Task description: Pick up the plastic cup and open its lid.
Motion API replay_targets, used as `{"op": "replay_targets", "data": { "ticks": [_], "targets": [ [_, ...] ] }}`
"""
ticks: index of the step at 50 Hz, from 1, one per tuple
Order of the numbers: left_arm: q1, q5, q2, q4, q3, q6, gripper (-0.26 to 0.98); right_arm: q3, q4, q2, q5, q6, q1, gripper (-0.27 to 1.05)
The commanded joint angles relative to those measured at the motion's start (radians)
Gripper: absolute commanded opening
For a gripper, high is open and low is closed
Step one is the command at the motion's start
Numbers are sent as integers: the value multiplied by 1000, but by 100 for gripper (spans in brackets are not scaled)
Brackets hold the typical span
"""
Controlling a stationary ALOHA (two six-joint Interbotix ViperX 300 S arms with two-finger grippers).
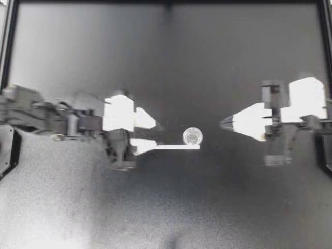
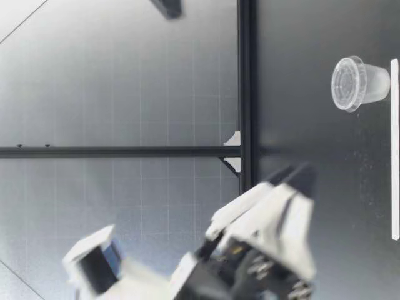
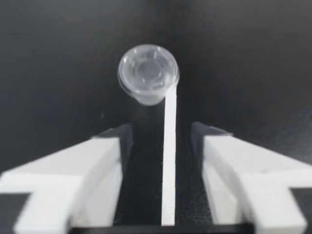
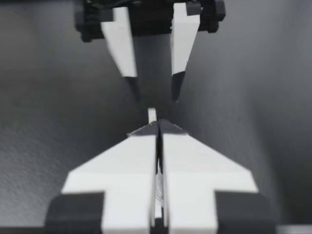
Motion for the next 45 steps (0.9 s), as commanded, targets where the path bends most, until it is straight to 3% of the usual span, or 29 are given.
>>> {"op": "replay_targets", "data": {
  "ticks": [1, 11, 22, 45],
  "targets": [
    [5, 0, 31, -2, -43, 5, 49, -51, 6, 72, -2, 2, -12, -16],
    [5, -15, 140, 0, -101, 6, 49, -117, 6, 221, 14, 2, -12, -16],
    [11, -123, 192, 0, -115, 14, 49, -173, 5, 333, 44, 0, -12, -16],
    [23, -152, 272, 0, -181, 49, 49, -181, 5, 402, 55, 0, -14, -16]
  ]
}}
